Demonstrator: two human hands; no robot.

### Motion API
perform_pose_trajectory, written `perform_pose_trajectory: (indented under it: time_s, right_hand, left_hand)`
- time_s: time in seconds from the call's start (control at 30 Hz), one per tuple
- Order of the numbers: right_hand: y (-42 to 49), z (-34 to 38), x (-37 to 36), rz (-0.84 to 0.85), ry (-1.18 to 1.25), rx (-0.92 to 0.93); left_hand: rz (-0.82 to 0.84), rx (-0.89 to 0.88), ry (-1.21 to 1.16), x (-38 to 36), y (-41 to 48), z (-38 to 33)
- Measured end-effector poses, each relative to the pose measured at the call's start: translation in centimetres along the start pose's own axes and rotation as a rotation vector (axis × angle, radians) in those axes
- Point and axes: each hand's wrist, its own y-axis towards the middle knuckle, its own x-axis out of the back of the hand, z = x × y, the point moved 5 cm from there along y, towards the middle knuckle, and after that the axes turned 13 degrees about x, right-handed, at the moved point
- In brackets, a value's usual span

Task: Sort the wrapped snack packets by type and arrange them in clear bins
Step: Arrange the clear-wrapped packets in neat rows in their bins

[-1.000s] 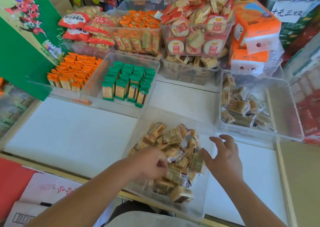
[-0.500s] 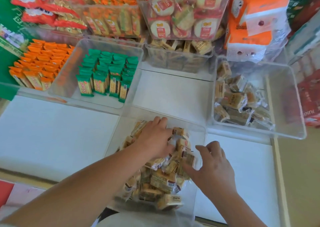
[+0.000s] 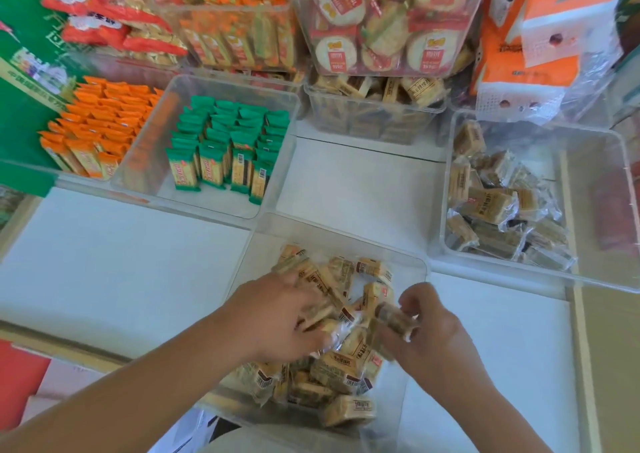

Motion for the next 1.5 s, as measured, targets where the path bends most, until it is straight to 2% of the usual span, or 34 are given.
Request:
perform_pose_trajectory:
  time_s: [0.07,0.13,0.23,0.3,0.4,0.53,0.67,0.83,0.87,0.97,1.03,1.1,1.2,1.27,1.4,1.5]
  right_hand:
    - [0.5,-0.5,1.7,-0.109,0.080,-0.024]
    - [1.0,-0.9,2.9,-0.171,0.135,-0.031]
    - [1.1,-1.7,4.1,-0.252,0.227,-0.022]
    - [1.0,-2.3,4.4,-0.269,0.274,-0.030]
    - [1.0,-3.3,4.7,-0.289,0.314,-0.052]
    - [1.5,-3.2,4.5,-0.327,0.329,-0.012]
    - [1.8,-3.1,5.8,-0.353,0.359,0.014]
    - [1.5,-3.9,6.4,-0.332,0.372,0.016]
    - [1.4,-4.0,6.3,-0.338,0.371,0.017]
    - [1.3,-3.8,6.1,-0.363,0.364,0.040]
    - [1.4,-3.4,5.8,-0.374,0.319,0.095]
    - [1.5,-2.5,5.3,-0.359,0.208,0.195]
    - [2.1,-0.5,4.6,-0.302,-0.087,0.437]
    - [3.3,0.3,4.0,-0.234,-0.269,0.534]
    - [5.4,-0.7,2.5,-0.116,-0.495,0.568]
    - [6.3,-1.4,1.8,-0.083,-0.581,0.555]
  left_hand:
    - [-0.074,0.023,-0.011,1.4,1.3,-1.8]
    - [-0.152,0.024,-0.117,2.3,4.6,-4.3]
    - [-0.116,-0.020,-0.240,1.1,9.9,-7.8]
    - [-0.128,-0.060,-0.249,-0.2,10.9,-8.7]
    - [-0.147,-0.024,-0.218,-2.4,10.9,-8.1]
    - [-0.160,0.005,-0.411,-3.0,11.0,-7.3]
    - [-0.088,0.004,-0.548,-2.3,11.3,-7.8]
    - [-0.235,0.077,-0.853,-1.8,10.7,-8.3]
    - [-0.212,0.085,-0.832,-2.0,10.5,-8.5]
    - [-0.136,0.055,-0.437,-2.8,10.4,-8.7]
    - [-0.093,0.021,-0.271,-3.1,10.5,-8.5]
    - [-0.014,-0.024,-0.199,-3.2,10.6,-8.7]
    - [0.023,-0.034,-0.153,-3.1,10.2,-9.3]
    - [0.024,-0.003,-0.186,-2.9,10.1,-9.1]
    - [0.009,0.058,-0.330,-2.6,8.4,-7.7]
    - [0.004,0.106,-0.320,-2.0,6.9,-5.9]
